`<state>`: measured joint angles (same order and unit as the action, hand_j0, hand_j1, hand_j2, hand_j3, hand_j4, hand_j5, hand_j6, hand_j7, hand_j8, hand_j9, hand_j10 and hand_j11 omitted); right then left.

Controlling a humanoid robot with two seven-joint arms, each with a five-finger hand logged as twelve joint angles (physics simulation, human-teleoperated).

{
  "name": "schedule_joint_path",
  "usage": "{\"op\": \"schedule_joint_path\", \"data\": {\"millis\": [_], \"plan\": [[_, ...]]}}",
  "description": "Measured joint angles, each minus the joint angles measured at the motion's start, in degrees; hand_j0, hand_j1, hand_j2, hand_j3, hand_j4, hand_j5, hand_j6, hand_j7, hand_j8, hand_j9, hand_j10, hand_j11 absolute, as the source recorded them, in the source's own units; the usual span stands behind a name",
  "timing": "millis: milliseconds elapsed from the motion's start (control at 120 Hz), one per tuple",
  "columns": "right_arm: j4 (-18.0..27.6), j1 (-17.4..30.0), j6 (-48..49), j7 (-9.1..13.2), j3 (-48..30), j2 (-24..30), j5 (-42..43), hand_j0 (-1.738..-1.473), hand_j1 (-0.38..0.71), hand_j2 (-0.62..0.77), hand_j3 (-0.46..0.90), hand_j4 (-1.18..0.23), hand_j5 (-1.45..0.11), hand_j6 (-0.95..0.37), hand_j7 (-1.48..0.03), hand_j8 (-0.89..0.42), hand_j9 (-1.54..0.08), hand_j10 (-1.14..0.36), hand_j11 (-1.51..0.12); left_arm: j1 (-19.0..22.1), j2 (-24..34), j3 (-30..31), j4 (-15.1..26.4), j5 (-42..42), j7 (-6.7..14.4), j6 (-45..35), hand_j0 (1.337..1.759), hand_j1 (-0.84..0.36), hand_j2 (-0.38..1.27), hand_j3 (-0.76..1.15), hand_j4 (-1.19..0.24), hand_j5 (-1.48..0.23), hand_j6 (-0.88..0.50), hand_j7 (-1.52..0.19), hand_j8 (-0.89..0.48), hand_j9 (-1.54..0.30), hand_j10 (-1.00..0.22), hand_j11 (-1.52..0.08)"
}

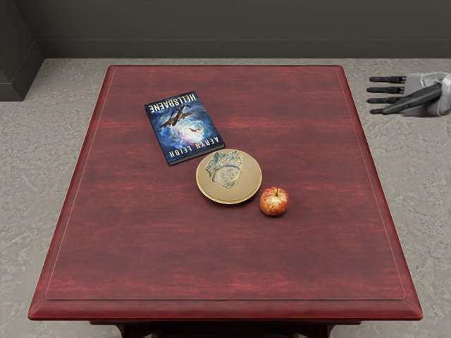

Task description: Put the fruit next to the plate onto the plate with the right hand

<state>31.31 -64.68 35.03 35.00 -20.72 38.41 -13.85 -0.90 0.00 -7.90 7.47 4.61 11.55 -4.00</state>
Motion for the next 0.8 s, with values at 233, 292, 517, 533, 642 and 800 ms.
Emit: {"op": "schedule_joint_path", "data": {"millis": [233, 292, 517, 533, 642, 800], "plan": [[1.37, -0.28, 0.01, 0.0, 0.16, 1.33, 1.95, -1.658, -0.35, 0.0, 0.0, 0.0, 0.0, 0.0, 0.0, 0.0, 0.0, 0.0, 0.0, 0.82, 0.0, -0.31, 0.01, 0.0, -0.01, 0.01, 1.658, 0.35, 0.0, 0.0, 0.0, 0.0, 0.0, 0.0, 0.0, 0.0, 0.0, 0.0], [1.59, -3.03, 0.01, 0.0, 1.96, 0.31, 5.03, -1.658, -0.35, 0.0, 0.0, 0.0, 0.0, 0.0, 0.0, 0.0, 0.0, 0.0, 0.0, 0.67, 0.0, -0.27, -0.01, 0.01, -0.01, 0.02, 1.658, 0.35, 0.0, 0.0, 0.0, 0.0, 0.0, 0.0, 0.0, 0.0, 0.0, 0.0], [8.99, -17.93, -0.01, 0.0, 20.66, -10.52, 16.03, -1.658, -0.35, 0.0, 0.0, 0.0, 0.0, 0.0, 0.0, 0.0, 0.0, 0.0, 0.0, 0.55, 0.0, 0.03, -0.04, 0.01, 0.01, 0.02, 1.658, 0.35, 0.0, 0.0, 0.0, 0.0, 0.0, 0.0, 0.0, 0.0, 0.0, 0.0], [10.61, -19.0, -0.01, 0.0, 22.03, -10.9, 16.32, -1.658, -0.35, 0.0, 0.0, 0.0, 0.0, 0.0, 0.0, 0.0, 0.0, 0.0, 0.0, 0.55, 0.0, 0.04, -0.03, 0.01, 0.01, 0.02, 1.658, 0.35, 0.0, 0.0, 0.0, 0.0, 0.0, 0.0, 0.0, 0.0, 0.0, 0.0], [18.22, -24.09, -0.02, 0.0, 29.49, -12.68, 18.42, -1.658, -0.35, 0.0, 0.0, 0.0, 0.0, 0.0, 0.0, 0.0, 0.0, 0.0, 0.0, 0.49, 0.0, 0.07, -0.05, 0.02, 0.0, 0.02, 1.658, 0.35, 0.0, 0.0, 0.0, 0.0, 0.0, 0.0, 0.0, 0.0, 0.0, 0.0], [26.74, -28.02, -0.02, 0.0, 34.66, -14.0, 24.72, -1.658, -0.35, 0.0, 0.0, 0.0, 0.0, 0.0, 0.0, 0.0, 0.0, 0.0, 0.0, 0.47, 0.0, 0.08, -0.04, 0.01, 0.0, 0.02, 1.658, 0.35, 0.0, 0.0, 0.0, 0.0, 0.0, 0.0, 0.0, 0.0, 0.0, 0.0]]}}
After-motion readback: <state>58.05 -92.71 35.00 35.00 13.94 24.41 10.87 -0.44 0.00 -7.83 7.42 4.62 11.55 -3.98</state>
